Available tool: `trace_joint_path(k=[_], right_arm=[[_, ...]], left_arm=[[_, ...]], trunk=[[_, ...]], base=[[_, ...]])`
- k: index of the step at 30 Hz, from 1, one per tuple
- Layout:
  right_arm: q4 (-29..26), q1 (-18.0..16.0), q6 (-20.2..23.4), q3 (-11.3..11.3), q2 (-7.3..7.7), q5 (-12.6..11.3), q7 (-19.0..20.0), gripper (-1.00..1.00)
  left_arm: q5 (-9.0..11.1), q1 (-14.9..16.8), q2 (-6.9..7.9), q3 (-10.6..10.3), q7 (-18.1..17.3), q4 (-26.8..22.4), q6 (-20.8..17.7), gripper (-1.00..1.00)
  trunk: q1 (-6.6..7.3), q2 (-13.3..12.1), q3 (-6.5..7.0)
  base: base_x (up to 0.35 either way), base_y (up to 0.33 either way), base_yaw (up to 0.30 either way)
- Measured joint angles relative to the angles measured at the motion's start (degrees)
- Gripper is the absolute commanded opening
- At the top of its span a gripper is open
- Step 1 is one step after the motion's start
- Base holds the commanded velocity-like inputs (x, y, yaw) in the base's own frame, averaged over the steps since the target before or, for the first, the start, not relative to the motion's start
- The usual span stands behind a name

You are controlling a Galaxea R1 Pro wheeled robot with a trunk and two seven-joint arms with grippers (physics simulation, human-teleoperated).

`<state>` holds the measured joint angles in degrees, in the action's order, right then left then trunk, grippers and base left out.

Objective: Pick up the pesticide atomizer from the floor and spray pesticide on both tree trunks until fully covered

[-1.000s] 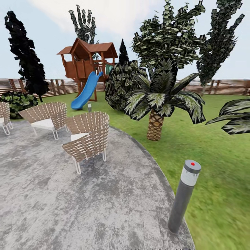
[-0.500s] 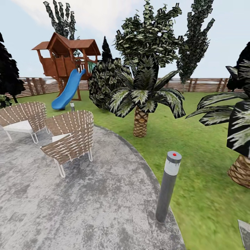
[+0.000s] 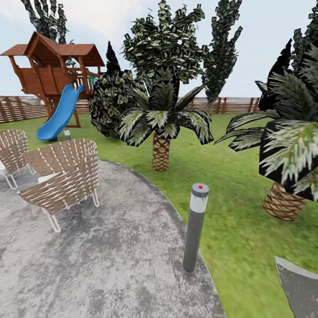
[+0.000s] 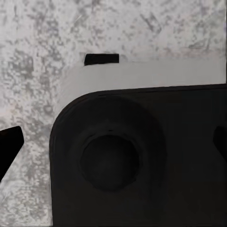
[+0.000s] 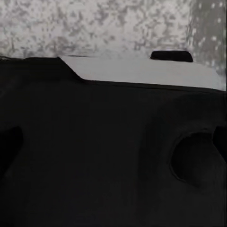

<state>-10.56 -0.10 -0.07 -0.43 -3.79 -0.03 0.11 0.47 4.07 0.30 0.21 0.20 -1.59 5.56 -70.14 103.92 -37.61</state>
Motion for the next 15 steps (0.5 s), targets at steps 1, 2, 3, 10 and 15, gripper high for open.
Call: trace_joint_path(k=[1, 2, 3, 10, 15], right_arm=[[-1.8, 0.0, 0.0, 0.0, 0.16, 0.0, 0.0, 1.00], [-3.7, 0.0, 0.1, 0.0, 0.52, 0.1, -0.1, 1.00], [-5.7, 0.0, 0.2, 0.0, 1.01, 0.1, -0.2, 1.00], [-18.3, -0.1, 0.3, 0.0, 3.34, 0.1, -0.3, 1.00], [-26.8, -0.8, 0.3, 0.2, 3.13, -0.1, 0.0, 1.00]], left_arm=[[-0.1, 1.2, 0.08, 0.0, 0.0, 0.0, -0.1, 1.00], [-0.2, 2.6, 0.14, 0.0, 0.1, 0.0, -0.2, 1.00], [-0.3, 4.1, 0.15, 0.0, 0.1, 0.0, -0.3, 1.00], [-0.2, 11.8, -0.07, 0.0, 0.0, 0.0, -2.0, 1.00], [0.1, 17.0, -0.34, 0.0, 0.1, 0.0, -2.3, 1.00]], trunk=[[-0.22, 0.4, -0.22], [-0.44, 0.8, -0.45], [-0.66, 1.2, -0.67], [-2.20, 4.0, -2.26], [-3.29, 6.0, -3.47]], base=[[0.000, 0.000, -0.282], [0.000, 0.000, -0.282], [0.000, 0.000, -0.281], [0.000, 0.000, -0.269], [0.000, 0.000, -0.231]])
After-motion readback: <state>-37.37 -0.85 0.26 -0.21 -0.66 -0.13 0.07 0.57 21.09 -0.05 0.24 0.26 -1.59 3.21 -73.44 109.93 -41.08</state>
